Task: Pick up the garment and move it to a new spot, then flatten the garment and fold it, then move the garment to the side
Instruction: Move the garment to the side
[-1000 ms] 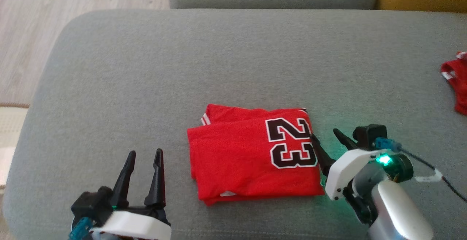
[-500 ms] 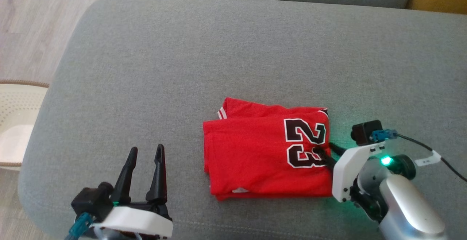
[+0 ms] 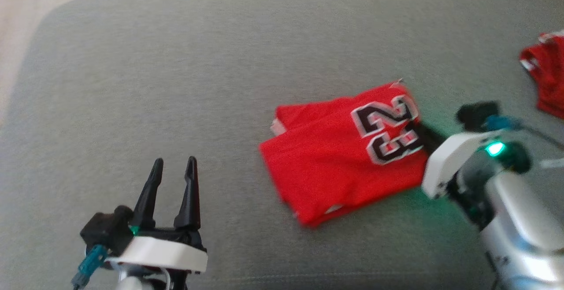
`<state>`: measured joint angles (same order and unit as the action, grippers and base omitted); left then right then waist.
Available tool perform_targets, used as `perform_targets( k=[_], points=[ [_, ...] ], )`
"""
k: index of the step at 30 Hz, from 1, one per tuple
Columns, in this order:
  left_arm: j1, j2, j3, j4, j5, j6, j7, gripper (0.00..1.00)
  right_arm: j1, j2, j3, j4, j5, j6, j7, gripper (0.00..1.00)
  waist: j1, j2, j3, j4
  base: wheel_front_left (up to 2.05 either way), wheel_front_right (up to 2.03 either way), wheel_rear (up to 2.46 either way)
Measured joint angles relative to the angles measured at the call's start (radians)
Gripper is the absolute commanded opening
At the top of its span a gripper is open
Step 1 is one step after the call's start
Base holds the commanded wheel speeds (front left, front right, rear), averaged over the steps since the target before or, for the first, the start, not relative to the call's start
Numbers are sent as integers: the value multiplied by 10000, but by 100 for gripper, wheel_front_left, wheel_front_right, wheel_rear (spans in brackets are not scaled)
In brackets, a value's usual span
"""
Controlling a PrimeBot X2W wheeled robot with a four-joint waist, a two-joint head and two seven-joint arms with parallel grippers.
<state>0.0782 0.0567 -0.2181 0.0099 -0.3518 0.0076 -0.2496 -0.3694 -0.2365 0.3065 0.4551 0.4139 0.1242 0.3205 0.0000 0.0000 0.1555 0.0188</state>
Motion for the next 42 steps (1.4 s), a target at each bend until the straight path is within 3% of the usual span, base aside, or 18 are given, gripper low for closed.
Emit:
perform_targets(
  k=[8, 16, 22, 31, 42],
  points=[
    [-542, -13, -67, -111, 476, -196, -35, 100, -414, -525, -1035, -717, -290, 0, -144, 0, 0, 0, 558, -1517, 0, 0, 0],
    [-1306, 15, -40, -82, 1049, -577, -61, 100, -882, -245, -1413, -886, -474, 0, -428, 0, 0, 0, 1401, -3150, 0, 0, 0],
    [-1657, 25, -54, -10, 1216, -669, -61, 100, -1219, -21, -1411, -686, -596, 0, -719, 0, 0, 0, 2076, -3890, 0, 0, 0],
    [-1684, 15, -17, 140, 1200, -704, -61, 100, -2435, 38, -1319, -75, -986, 0, -842, 0, 1, 0, 2064, -3569, 0, 0, 0],
    [-1624, -13, -46, -17, 917, -593, -63, 100, -4585, -332, -2627, 1906, -1973, 0, -1001, 0, 0, 0, 1567, -2595, 0, 0, 0]
  ],
)
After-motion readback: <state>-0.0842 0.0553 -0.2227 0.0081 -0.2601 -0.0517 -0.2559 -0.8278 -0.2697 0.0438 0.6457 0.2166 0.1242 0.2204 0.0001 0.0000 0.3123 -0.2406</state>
